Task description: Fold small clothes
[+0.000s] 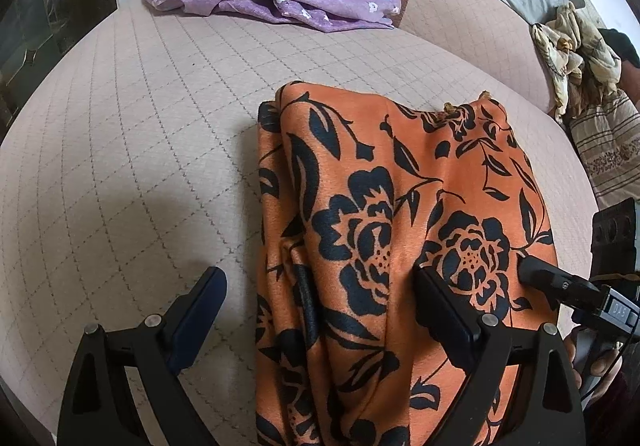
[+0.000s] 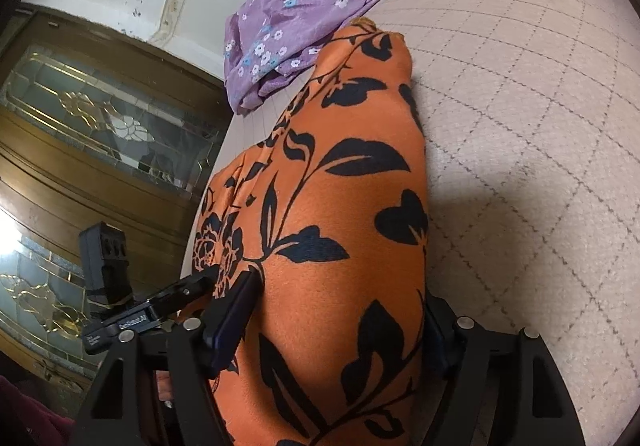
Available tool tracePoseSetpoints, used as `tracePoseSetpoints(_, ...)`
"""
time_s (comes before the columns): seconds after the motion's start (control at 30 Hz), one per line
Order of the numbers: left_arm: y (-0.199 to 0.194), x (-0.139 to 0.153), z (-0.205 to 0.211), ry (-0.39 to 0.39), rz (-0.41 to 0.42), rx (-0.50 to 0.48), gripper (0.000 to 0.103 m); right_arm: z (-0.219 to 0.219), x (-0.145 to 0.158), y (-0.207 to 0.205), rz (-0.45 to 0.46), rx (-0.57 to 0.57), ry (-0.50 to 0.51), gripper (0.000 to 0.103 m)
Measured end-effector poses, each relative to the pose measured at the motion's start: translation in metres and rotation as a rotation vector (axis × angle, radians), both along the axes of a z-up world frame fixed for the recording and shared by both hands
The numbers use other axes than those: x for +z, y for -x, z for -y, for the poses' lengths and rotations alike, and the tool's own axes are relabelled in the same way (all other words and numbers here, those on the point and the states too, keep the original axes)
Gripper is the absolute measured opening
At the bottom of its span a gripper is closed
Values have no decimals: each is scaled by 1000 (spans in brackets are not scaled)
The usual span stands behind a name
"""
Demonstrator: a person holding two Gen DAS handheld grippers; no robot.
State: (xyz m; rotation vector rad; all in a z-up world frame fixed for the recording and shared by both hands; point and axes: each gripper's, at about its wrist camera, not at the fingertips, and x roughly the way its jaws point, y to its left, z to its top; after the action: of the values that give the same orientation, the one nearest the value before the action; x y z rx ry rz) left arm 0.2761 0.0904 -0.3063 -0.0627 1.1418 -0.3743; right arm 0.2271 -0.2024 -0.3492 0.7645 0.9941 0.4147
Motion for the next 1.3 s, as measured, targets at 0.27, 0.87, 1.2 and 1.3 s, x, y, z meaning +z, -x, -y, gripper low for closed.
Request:
tracePoseSetpoints(0.27,2,-1,8,-7,1,-10,96,-10,-1,-3,9,-1,51,74)
tracePoseSetpoints(0.87,-7,-18,13,-11,-15,-42,103,-8,-3,2,36,1,74,68)
tracePoseSetpoints(1.2,-8,-9,20,107,-15,-119,64,-5,4,1,9,-18,60,56)
tracePoseSetpoints(1.3,-8,-4,26,81,-2,-125,50,-4,13,4,26,-17,72,49)
